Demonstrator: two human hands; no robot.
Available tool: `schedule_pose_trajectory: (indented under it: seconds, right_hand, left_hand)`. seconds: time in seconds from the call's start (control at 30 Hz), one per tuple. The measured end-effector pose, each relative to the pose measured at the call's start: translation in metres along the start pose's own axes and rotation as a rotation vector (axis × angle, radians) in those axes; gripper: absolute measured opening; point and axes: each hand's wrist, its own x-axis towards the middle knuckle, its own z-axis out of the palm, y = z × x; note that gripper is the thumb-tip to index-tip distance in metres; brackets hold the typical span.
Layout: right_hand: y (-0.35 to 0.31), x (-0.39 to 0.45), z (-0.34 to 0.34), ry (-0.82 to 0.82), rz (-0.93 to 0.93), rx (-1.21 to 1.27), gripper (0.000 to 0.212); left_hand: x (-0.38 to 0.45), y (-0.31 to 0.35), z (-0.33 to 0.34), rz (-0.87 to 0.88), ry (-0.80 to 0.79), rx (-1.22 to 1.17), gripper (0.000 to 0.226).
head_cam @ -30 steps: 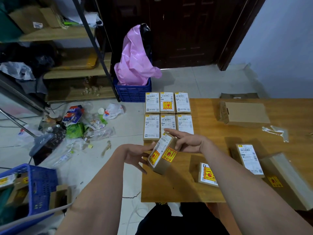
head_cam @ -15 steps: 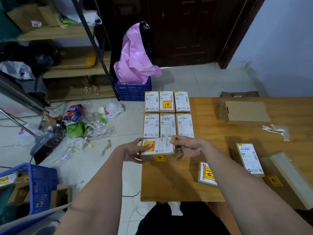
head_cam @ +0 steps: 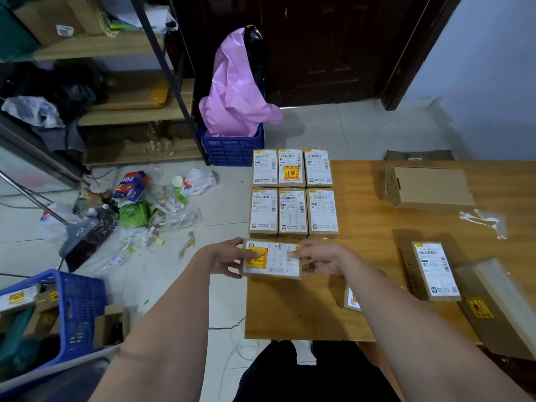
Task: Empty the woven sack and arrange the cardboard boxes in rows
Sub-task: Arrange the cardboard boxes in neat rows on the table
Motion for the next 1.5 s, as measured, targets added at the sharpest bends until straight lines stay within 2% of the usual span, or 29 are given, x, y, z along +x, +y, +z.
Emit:
schedule_pose_trajectory:
  seconds: [0.07, 0.13, 0.23, 0.3, 0.37, 0.47, 0.57, 0.7, 0.83, 0.97, 1.23, 1.5]
  right_hand:
    - [-0.002, 0.002, 0.001, 0.105, -0.046, 0.019, 0.03]
    - [-0.005, 0.006, 0.002, 0.172, -0.073, 0.053, 0.03]
    - [-0.01, 0.008, 0.008, 0.18, -0.123, 0.081, 0.035]
    - [-0.014, 0.008, 0.013, 0.154, -0.165, 0.073, 0.037]
    - [-0.018, 0.01, 0.019, 0.113, -0.195, 0.084, 0.045]
    - [-0.021, 0.015, 0.028, 0.159, -0.21, 0.065, 0.057]
    - [-0.02, 0.014, 0.035, 0.181, -0.099, -0.085, 0.06]
    - [-0.011, 0.019, 0.039, 0.087, 0.053, -0.099, 0.051]
    - [-0.006, 0.029, 0.047, 0.164, 0.035, -0.111, 0.051]
    - [-0.005, 0.035, 0.055, 0.239, 0.008, -0.125, 0.053]
    - [-0.008, 0.042, 0.061, 0.268, 0.013, -0.142, 0.05]
    - [-0.013, 0.047, 0.06, 0.27, 0.018, -0.136, 0.039]
  left_hand:
    - [-0.002, -0.005, 0.0, -0.041, -0.023, 0.11, 0.06]
    - [-0.003, -0.008, 0.001, -0.079, -0.081, 0.124, 0.062]
    - [-0.005, -0.01, 0.005, -0.13, -0.211, 0.11, 0.051]
    - [-0.006, -0.009, 0.009, -0.143, -0.237, 0.129, 0.05]
    - [-0.006, -0.006, 0.012, -0.108, -0.192, 0.134, 0.057]
    - [0.0, -0.005, 0.01, -0.049, -0.101, 0.115, 0.066]
    - [0.004, -0.008, 0.006, -0.09, -0.095, 0.105, 0.066]
    - [0.006, -0.014, 0.008, -0.132, -0.093, 0.078, 0.056]
    - [0.012, -0.02, 0.01, -0.156, -0.085, 0.035, 0.053]
    - [0.018, -0.024, 0.007, -0.159, -0.042, -0.033, 0.064]
    - [0.029, -0.028, 0.002, -0.106, 0.118, 0.025, 0.043]
    - [0.03, -0.021, 0.001, -0.103, 0.075, 0.016, 0.038]
